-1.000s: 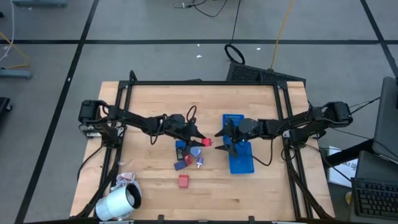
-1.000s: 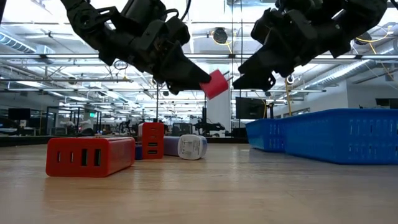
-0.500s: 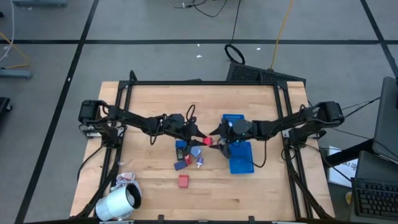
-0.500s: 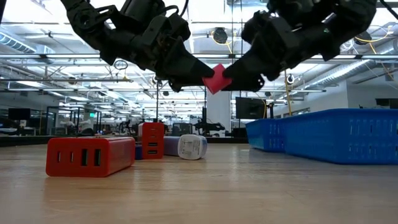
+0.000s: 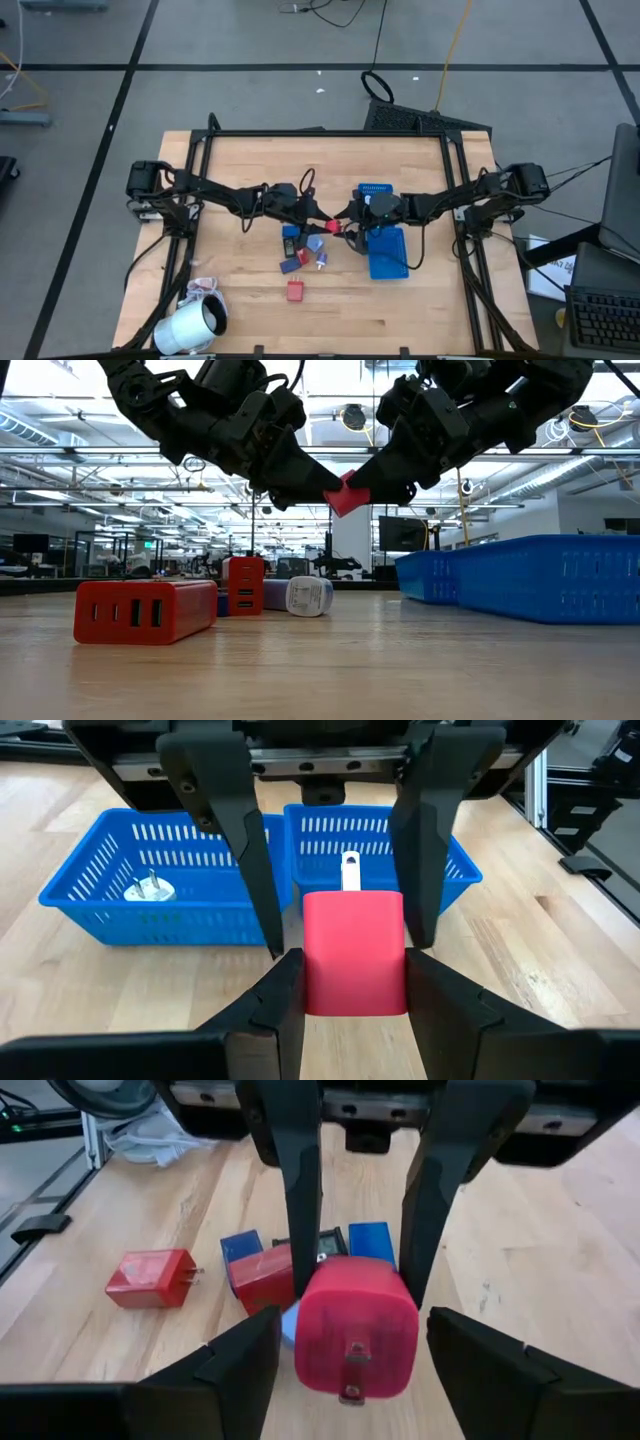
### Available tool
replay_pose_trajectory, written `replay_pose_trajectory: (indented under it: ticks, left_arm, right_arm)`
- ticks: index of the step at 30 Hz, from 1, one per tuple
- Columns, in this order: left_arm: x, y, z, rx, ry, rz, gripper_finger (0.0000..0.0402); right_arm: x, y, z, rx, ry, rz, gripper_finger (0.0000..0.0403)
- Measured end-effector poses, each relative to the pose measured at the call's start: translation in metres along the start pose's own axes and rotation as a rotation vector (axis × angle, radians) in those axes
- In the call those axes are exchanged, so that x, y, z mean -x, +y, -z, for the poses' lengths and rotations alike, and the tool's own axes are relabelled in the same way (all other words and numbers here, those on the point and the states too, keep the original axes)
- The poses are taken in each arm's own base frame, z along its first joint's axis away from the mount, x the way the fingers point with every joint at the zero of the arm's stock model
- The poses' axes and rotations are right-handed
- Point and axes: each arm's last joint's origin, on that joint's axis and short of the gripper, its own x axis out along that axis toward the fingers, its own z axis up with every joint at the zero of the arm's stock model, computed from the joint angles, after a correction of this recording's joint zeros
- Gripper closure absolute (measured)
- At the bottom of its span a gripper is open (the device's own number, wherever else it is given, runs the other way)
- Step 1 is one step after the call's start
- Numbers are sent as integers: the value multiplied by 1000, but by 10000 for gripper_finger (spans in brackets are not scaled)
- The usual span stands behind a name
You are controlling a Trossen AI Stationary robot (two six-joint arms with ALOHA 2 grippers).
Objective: Pick & Place Office items
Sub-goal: Put the pink charger adapter into the top blue bin
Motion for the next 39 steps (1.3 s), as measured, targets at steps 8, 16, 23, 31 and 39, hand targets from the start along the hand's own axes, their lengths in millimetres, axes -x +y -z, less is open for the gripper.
replay_pose_trajectory:
  ticks: [8,16,23,31,39]
  left_arm:
    - [0,0,-1,1,-7,-2,264]
    - [0,0,0,3,-2,-7,264]
    - [1,1,-2,28,-11,-36,216]
    - [34,-2,-32,59,-74,-37,101]
    - [70,0,-49,-57,-68,-103,57]
  right_arm:
    - [0,0,2,1,16,2,231]
    - [0,-1,-1,5,15,5,254]
    - [3,-2,-6,5,44,13,254]
    - [28,-4,-16,-37,80,38,254]
    - [60,-5,-28,-77,81,53,254]
